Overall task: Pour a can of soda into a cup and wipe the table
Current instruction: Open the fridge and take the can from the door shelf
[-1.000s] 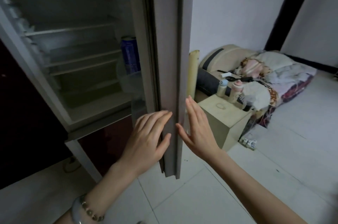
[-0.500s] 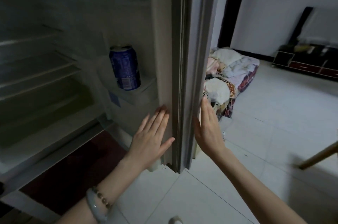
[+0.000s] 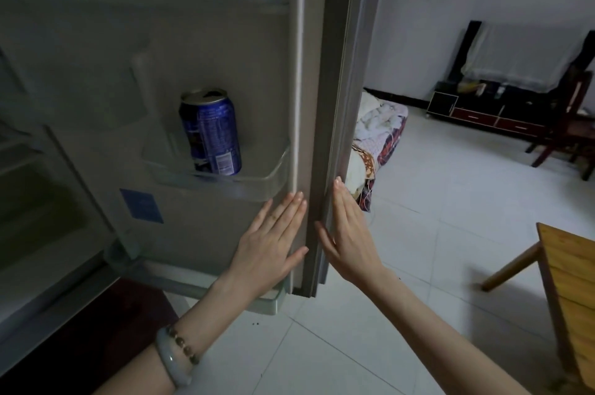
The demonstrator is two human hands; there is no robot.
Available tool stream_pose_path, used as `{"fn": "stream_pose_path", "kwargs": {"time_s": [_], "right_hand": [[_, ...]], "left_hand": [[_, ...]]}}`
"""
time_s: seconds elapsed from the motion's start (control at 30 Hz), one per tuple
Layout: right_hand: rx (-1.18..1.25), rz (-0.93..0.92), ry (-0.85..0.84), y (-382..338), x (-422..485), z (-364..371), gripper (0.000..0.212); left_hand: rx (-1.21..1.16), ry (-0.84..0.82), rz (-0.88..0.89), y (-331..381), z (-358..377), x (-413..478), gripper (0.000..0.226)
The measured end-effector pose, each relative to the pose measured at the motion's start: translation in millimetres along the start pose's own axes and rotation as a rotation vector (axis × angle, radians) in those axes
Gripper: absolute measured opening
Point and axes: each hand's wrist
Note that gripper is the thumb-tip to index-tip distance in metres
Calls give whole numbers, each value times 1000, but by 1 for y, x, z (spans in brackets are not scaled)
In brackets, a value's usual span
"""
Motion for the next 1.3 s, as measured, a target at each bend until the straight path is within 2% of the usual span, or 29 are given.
{"fn": "stream_pose_path", "kwargs": {"time_s": [0.37,0.73,0.9,1.13,1.3], "right_hand": [[-47,-11,-57,66,76,35,67],[-10,9,-149,103,144,72,70],[-11,-44,-198,113,169,84,72],[-19,-83,-285,125,204,94,66],[-4,-116,-281,131,212,98,64]], "left_hand": [[-63,17,24,-35,48,82,68],[60,-119,-38,-67,77,143,69],[91,-146,-96,-79,84,169,67],[44,-195,-147,-96,93,193,69],[47,-243,-181,-101,103,194,69]]}}
Point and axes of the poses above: each hand's wrist, its own x-axis towards the middle knuckle, its own z-axis out of the palm, y = z × x, and after that the axes turned 4 degrees about -x, right-handed
